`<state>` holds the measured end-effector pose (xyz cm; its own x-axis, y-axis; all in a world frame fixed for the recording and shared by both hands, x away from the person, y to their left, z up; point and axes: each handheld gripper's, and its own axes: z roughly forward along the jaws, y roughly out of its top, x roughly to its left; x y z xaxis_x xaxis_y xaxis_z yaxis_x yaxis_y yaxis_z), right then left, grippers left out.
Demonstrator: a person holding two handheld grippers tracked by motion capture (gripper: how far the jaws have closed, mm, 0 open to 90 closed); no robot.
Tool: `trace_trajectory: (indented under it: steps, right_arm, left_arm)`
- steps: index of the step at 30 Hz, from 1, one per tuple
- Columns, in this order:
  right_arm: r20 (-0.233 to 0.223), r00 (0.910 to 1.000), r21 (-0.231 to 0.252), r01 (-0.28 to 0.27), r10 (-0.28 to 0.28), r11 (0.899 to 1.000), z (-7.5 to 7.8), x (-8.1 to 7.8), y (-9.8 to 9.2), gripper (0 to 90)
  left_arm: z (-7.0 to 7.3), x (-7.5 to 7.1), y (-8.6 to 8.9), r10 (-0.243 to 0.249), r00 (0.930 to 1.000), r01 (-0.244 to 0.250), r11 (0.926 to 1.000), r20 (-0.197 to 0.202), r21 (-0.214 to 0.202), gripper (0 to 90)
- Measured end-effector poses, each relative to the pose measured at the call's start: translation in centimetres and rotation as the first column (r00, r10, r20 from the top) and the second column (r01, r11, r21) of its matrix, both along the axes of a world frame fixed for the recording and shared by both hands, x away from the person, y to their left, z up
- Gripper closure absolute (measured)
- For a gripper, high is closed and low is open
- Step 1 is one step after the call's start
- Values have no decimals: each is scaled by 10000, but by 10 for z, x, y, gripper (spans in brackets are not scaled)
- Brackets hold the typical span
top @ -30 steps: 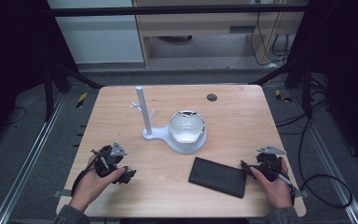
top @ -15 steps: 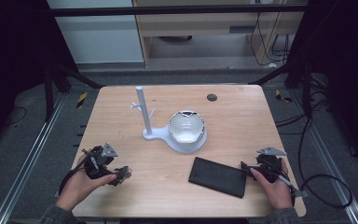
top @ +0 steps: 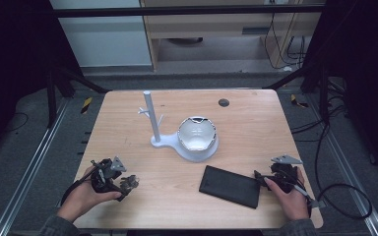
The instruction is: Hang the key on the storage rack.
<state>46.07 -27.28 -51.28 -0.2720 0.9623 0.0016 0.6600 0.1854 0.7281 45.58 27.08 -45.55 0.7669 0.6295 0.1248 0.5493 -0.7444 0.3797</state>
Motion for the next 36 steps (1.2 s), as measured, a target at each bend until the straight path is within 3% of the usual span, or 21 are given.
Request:
trace_trajectory:
  steps: [7,16,22,27,31,36]
  right_arm:
    - [-2,10000,1,2,-2,10000,0,0,0,27]
    - [22,10000,-37,-20,20,10000,0,0,0,28]
    - [4,10000,-6,-19,19,10000,0,0,0,27]
    - [23,10000,-35,-31,31,10000,0,0,0,27]
    - [5,10000,-11,-12,12,10000,0,0,0,27]
    - [20,10000,-29,-37,37,10000,0,0,0,27]
  left_arm:
    - [-2,5,-10,-417,9990,420,9990,-144,176,174]
    - [-10,19,-17,-401,9974,422,9986,-605,326,191]
    - [-13,23,-16,-362,9952,390,9988,-914,299,236]
    - [-15,25,-16,-429,9907,438,9990,-1289,39,266]
    - [-12,25,-15,-512,9899,539,9984,-1320,176,369]
    - [-8,23,-18,-680,9866,770,9955,-1484,560,617]
